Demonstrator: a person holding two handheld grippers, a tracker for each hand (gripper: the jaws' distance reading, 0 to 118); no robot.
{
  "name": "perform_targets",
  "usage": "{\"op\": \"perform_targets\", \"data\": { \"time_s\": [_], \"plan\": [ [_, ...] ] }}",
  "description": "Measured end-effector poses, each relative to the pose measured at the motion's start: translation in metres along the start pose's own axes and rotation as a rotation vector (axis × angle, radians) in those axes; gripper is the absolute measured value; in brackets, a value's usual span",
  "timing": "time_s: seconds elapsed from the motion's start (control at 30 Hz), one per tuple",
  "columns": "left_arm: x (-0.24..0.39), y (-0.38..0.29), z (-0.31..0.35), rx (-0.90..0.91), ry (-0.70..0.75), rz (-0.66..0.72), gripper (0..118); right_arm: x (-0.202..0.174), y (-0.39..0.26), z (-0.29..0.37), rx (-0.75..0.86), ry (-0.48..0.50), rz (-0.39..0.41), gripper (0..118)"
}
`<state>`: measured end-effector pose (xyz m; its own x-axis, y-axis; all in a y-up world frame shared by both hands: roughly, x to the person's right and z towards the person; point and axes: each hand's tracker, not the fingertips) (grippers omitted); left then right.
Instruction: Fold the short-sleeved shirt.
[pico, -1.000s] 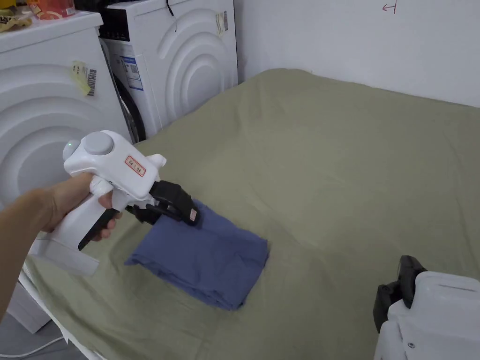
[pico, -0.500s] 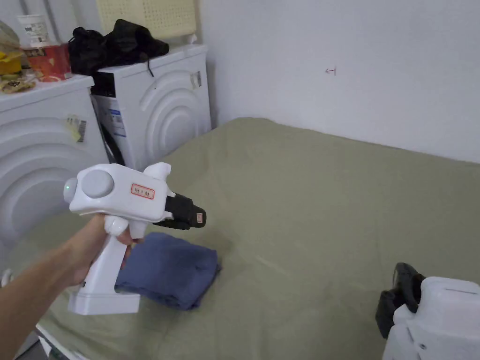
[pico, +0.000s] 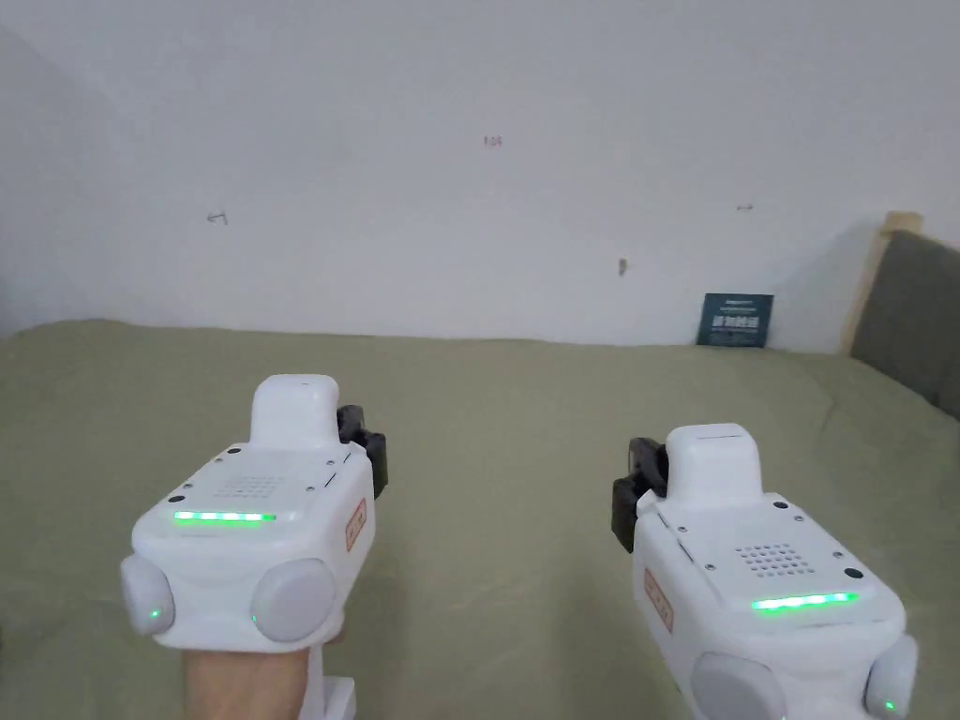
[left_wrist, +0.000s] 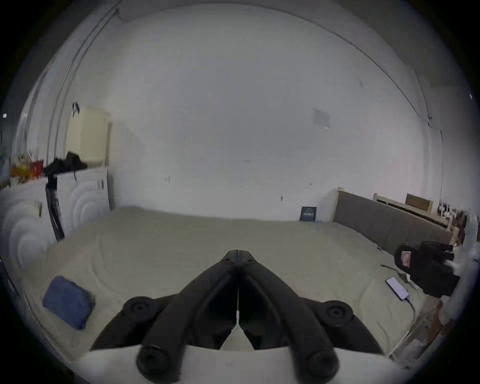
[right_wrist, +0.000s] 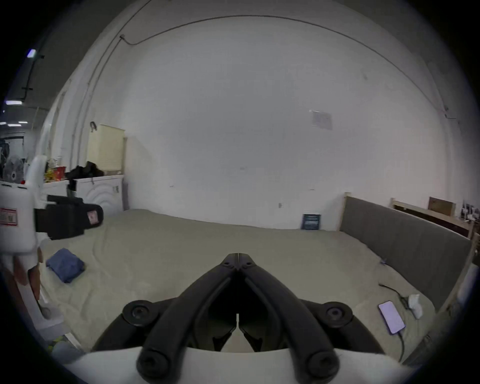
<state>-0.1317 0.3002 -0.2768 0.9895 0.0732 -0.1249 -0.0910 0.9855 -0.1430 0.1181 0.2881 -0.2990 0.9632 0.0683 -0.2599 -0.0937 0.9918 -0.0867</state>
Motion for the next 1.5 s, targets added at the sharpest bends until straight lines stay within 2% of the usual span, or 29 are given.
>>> {"op": "perform_targets", "data": {
  "time_s": [0.07,0.27,0.43,0.7,0.9,0.93,0.97,1.0,1.03,1.07,1.1,1.13,1.17,1.23,1.27,1.5],
  "plan": [
    [0.021,0.0,0.004,0.043,0.062,-0.068,1,0.015,0.001,0.007,0.004,-0.041,-0.015,0],
    [0.028,-0.001,0.021,0.046,0.052,-0.088,1,0.034,0.003,0.019,0.024,-0.096,-0.032,0],
    [0.021,0.001,0.023,0.038,0.057,-0.091,1,0.034,0.007,0.02,0.038,-0.103,-0.049,0],
    [0.018,0.003,0.025,0.042,0.062,-0.092,1,0.025,0.009,0.017,0.047,-0.103,-0.035,0],
    [0.012,0.004,0.026,0.039,0.07,-0.085,5,0.025,0.013,0.015,0.057,-0.109,-0.039,0],
    [0.011,0.004,0.026,0.037,0.073,-0.079,12,0.025,0.013,0.014,0.061,-0.11,-0.038,7],
    [0.01,0.004,0.025,0.035,0.08,-0.077,32,0.024,0.013,0.015,0.067,-0.115,-0.038,25],
    [0.01,0.004,0.024,0.03,0.086,-0.078,69,0.024,0.014,0.015,0.069,-0.115,-0.036,64],
    [0.006,0.004,0.022,0.02,0.087,-0.079,118,0.023,0.016,0.014,0.069,-0.123,-0.035,118],
    [0.006,0.003,0.02,0.005,0.093,-0.074,118,0.023,0.017,0.01,0.05,-0.123,-0.035,114],
    [0.005,0.001,0.02,-0.002,0.1,-0.075,118,0.023,0.012,0.022,0.197,-0.182,-0.05,115],
    [0.008,-0.003,0.023,0.031,0.105,-0.08,118,0.02,0.0,0.034,0.095,-0.148,-0.029,118],
    [0.007,-0.001,0.022,0.016,0.111,-0.084,118,0.019,-0.005,0.04,0.065,-0.153,-0.021,118],
    [0.009,-0.004,0.022,0.018,0.105,-0.077,118,0.017,-0.02,0.055,0.091,-0.133,-0.041,118],
    [0.009,-0.003,0.023,0.02,0.107,-0.075,118,0.019,0.02,0.018,0.092,-0.14,-0.043,118],
    [0.005,0.004,0.022,-0.015,0.095,-0.085,118,0.02,0.018,0.017,0.087,-0.136,-0.039,118]
  ]
}}
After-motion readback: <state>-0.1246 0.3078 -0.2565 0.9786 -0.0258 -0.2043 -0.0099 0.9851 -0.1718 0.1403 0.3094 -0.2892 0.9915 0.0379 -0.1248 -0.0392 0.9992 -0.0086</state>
